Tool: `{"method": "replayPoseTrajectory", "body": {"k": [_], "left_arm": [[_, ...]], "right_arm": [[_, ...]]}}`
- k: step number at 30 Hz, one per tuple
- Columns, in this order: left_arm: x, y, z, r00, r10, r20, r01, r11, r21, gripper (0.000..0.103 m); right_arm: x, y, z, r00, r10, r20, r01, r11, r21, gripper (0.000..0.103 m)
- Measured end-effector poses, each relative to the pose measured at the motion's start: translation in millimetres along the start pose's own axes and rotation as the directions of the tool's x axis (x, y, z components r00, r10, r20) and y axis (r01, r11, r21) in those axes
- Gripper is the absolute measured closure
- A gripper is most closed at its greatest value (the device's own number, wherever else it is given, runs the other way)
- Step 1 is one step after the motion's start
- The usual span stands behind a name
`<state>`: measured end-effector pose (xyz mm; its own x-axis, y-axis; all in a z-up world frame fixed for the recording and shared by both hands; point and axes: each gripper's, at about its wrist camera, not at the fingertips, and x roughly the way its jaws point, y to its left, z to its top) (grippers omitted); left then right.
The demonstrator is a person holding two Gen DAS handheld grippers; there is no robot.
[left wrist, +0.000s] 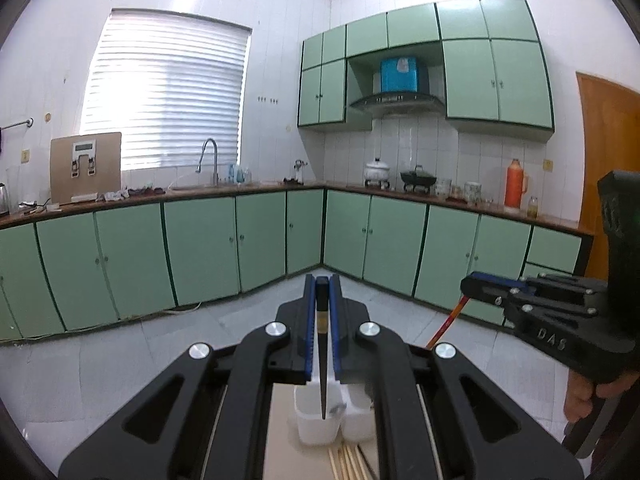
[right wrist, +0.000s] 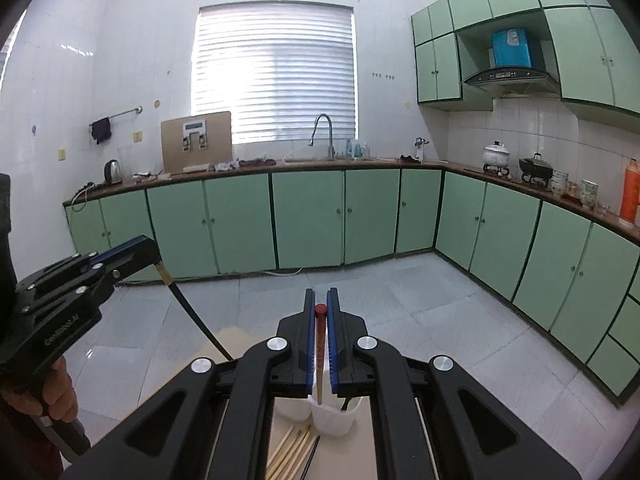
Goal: Organize utensils
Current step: 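Carry both chopsticks upright to the holder and lower them in, then open both tools to release the chopsticks into the holder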
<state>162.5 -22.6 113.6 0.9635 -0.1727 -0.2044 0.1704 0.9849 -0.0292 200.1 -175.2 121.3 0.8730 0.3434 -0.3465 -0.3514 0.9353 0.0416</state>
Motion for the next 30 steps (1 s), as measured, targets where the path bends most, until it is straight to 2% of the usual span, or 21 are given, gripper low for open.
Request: {"method": "replayPoseTrajectory", "body": {"k": [4, 8, 15, 25, 27, 29, 30], "left_arm": [[25.4, -4.4, 0.2, 1.0, 0.003, -0.007, -0.003, 1.0, -0.009, 0.097], [63.6, -6.0, -16.9, 0.998, 0.028, -0.051, -0.028, 1.0, -0.005, 0.097], [117.2, -3.2, -48.7, 0.992, 0.016, -0.129, -0.018, 1.0, -0.013, 0.097], [141.9, 8.0, -87.0, 0.97, 0.02, -0.242, -0.02, 1.0, 0.002, 0.096], [139.9, 9.5, -90.8, 0.969, 0.025, -0.245, -0.024, 1.0, 0.006, 0.091], [137.0, 11.3, -93.7, 0.968, 0.028, -0.248, -0.027, 1.0, 0.006, 0.075], [133.9, 12.7, -95.0, 0.968, 0.029, -0.247, -0.029, 1.0, 0.006, 0.072]], "right_arm": [[26.8, -4.4, -0.6, 0.999, -0.021, -0.026, 0.021, 1.0, 0.007, 0.097], [57.1, -8.0, -15.1, 0.997, -0.036, -0.073, 0.037, 0.999, 0.009, 0.097], [93.3, -16.4, -39.0, 0.991, -0.039, -0.13, 0.043, 0.999, 0.028, 0.097], [119.7, -27.4, -67.2, 0.978, -0.038, -0.204, 0.051, 0.997, 0.06, 0.097], [118.9, -26.0, -72.4, 0.976, -0.039, -0.214, 0.053, 0.997, 0.061, 0.097], [118.3, -26.3, -76.5, 0.974, -0.043, -0.224, 0.057, 0.997, 0.059, 0.093], [117.7, -25.7, -77.7, 0.973, -0.045, -0.226, 0.06, 0.996, 0.06, 0.089]]}}
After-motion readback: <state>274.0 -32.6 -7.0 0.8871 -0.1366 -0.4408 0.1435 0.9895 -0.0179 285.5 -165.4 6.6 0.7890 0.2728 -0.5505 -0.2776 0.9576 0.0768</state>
